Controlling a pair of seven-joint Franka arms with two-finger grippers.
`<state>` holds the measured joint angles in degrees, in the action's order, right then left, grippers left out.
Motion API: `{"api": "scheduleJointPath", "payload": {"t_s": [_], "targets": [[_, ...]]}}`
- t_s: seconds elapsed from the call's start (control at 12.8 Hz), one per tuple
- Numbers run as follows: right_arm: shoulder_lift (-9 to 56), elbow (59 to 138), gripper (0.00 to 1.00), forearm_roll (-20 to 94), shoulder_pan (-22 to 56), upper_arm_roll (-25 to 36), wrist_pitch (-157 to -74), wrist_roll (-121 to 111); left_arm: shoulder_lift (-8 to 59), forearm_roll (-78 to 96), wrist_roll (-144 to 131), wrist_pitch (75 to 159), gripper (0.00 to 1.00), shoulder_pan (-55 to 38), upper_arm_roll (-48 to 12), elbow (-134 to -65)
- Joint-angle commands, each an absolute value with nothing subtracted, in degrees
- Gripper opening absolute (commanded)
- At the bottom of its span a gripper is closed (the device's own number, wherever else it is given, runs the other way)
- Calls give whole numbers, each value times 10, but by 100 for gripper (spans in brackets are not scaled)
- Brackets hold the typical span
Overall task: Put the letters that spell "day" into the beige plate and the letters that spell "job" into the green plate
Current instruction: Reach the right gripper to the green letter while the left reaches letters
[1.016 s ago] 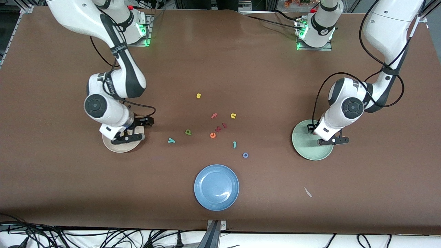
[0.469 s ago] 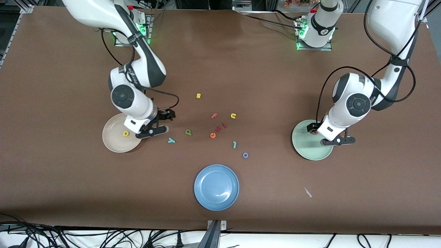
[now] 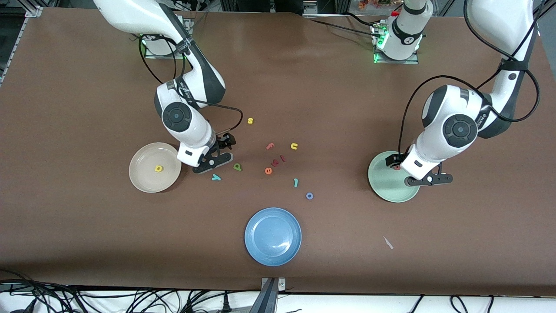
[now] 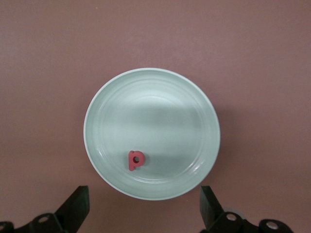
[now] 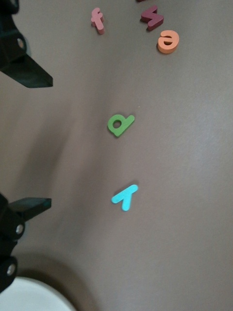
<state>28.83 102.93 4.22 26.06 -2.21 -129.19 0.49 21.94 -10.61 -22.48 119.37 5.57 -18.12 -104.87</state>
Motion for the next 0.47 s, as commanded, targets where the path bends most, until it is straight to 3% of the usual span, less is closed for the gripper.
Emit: {"api": "scheduleJointPath", "payload": {"t_s": [0.0,0.39], "targets": [[314,999,100,37,259,-23,-1288,-47,219,-70,-242,1165,100,35,-182,-1015],[353,969,100,28,281,-23,-1293,-89,239,-63,-352,1166,100,-20,-182,-970]]}}
